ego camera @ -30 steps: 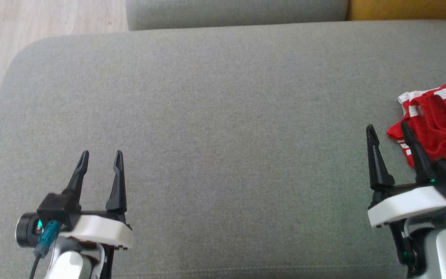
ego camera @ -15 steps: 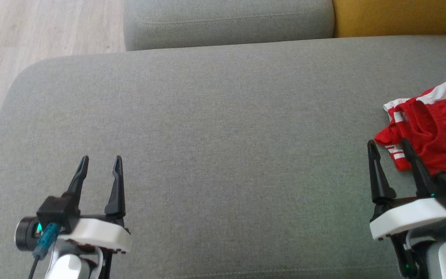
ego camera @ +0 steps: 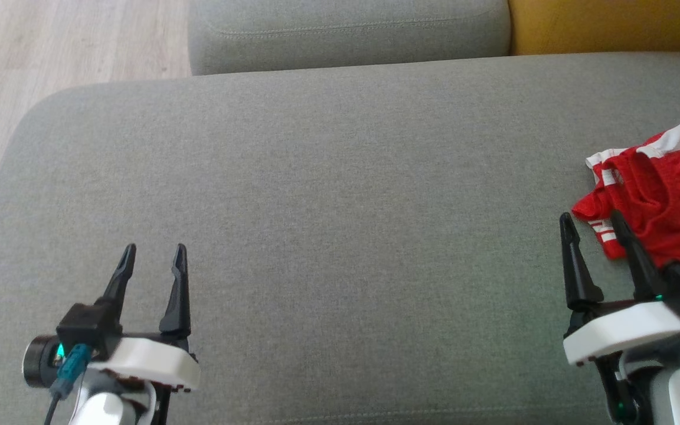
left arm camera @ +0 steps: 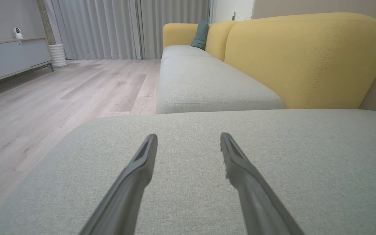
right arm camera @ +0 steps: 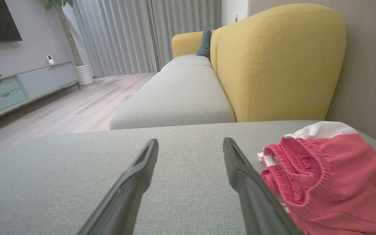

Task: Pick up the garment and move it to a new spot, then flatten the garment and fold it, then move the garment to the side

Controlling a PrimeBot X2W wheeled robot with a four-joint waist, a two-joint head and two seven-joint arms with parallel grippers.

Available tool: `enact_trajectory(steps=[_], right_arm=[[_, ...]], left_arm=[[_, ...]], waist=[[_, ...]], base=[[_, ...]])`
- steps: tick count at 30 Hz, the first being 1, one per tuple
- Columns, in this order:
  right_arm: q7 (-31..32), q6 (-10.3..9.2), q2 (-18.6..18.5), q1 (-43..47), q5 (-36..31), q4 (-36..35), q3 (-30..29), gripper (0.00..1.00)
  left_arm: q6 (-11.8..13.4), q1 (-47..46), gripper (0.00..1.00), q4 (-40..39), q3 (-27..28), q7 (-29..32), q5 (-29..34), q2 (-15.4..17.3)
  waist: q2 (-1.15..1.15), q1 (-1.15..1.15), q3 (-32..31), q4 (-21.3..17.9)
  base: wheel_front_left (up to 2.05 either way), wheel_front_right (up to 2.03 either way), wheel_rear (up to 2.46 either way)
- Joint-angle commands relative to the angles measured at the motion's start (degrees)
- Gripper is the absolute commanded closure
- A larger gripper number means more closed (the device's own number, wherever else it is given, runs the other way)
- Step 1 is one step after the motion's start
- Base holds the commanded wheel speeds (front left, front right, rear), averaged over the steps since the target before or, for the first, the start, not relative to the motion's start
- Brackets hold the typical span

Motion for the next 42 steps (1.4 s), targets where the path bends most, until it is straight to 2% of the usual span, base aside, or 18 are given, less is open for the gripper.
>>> enact_trajectory(steps=[1,29,30,34,42], right_arm=[[-0.24,-0.05,-0.24,-1.35,0.33,-2.17,1.52,0.0],[0.36,-0.05,-0.24,-1.71,-0.14,-2.66,1.98,0.0],[0.2,0.0,0.0,-0.07,-0.02,-0.15,0.52,1.0],[0.17,0.0,0.07,0.63,0.11,3.51,0.61,1.0],[-0.1,0.0,-0.26,0.15,5.81,4.41,0.71,1.0]], left_arm=[[0.31,-2.56,0.0,-1.65,1.9,-0.03,-0.31,1.36],[0.74,-3.27,0.0,-1.15,1.78,-0.47,-0.84,1.46],[0.48,-0.07,1.0,0.5,-0.08,-0.09,-0.59,0.15],[0.44,1.23,1.0,3.62,-0.72,-0.05,-0.7,-0.98],[-0.72,0.9,1.0,3.8,0.6,1.01,-5.64,-1.52]], waist=[[0.0,0.0,0.2,-0.06],[0.0,0.0,0.59,0.64],[0.0,0.0,0.59,0.65],[0.0,0.0,0.58,0.69],[0.0,0.0,0.42,0.66]], base=[[0.0,0.0,0.0],[0.0,0.0,0.0],[0.0,0.0,0.0],[0.0,0.0,0.0],[0.0,0.0,0.0]])
